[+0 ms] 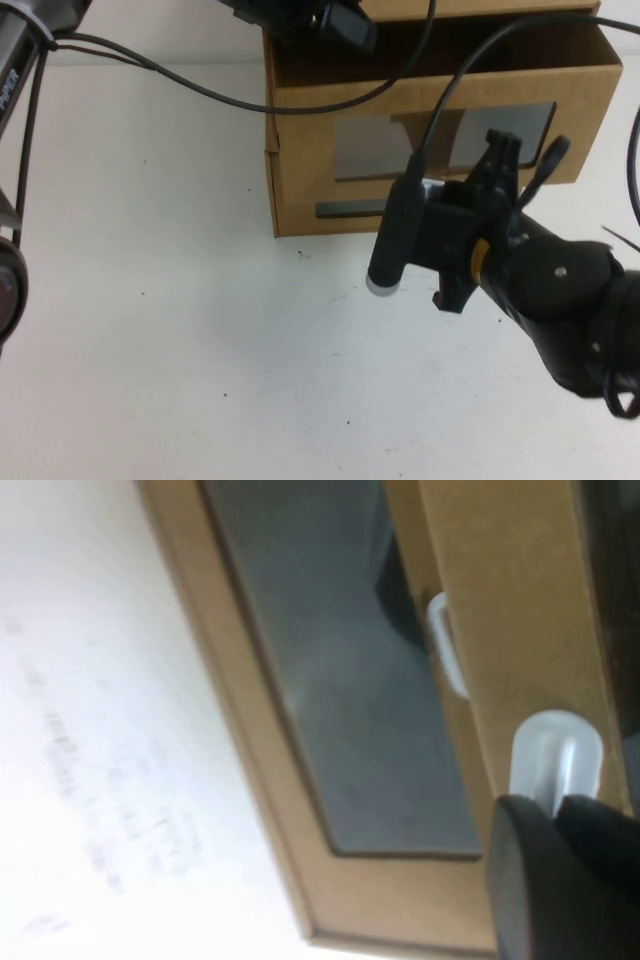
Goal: Open the shoe box
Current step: 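Pull the top drawer of the cardboard box fully open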
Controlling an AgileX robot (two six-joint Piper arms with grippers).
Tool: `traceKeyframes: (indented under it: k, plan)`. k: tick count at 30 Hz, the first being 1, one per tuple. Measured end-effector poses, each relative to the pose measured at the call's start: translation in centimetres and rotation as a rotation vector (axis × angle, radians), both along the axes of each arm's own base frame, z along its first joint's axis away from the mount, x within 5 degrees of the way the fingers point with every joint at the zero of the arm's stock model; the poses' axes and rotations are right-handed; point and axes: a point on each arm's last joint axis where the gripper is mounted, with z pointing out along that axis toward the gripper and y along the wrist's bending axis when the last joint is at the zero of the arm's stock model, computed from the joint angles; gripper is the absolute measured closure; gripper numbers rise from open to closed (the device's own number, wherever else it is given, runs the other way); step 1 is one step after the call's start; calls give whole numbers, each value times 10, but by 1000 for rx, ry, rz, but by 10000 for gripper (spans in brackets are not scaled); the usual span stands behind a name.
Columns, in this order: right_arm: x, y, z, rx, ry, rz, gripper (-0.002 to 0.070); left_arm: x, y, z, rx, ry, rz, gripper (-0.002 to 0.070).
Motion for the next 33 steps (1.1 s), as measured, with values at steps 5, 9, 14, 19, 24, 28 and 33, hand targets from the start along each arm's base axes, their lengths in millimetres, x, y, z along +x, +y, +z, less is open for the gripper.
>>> traceKeyframes:
  k: [5,9,14,19,24,28,33]
  plan:
    - [-24,-4,0,26,4,-5,671,0,0,0,-2,5,4,680]
    - [-43,-8,2,37,3,-5,671,0,0,0,-4,7,7,680]
    - [-61,-11,1,66,31,-25,671,0,0,0,-5,10,9,680]
    - [-76,-12,-3,64,47,-31,671,0,0,0,-7,16,14,680]
    - [-86,-9,-6,70,84,-42,671,0,0,0,-11,27,23,680]
    - [-95,-7,-9,69,103,-28,671,0,0,0,-9,27,23,680]
    - [-109,-14,-7,75,110,-47,672,0,0,0,-10,29,25,680]
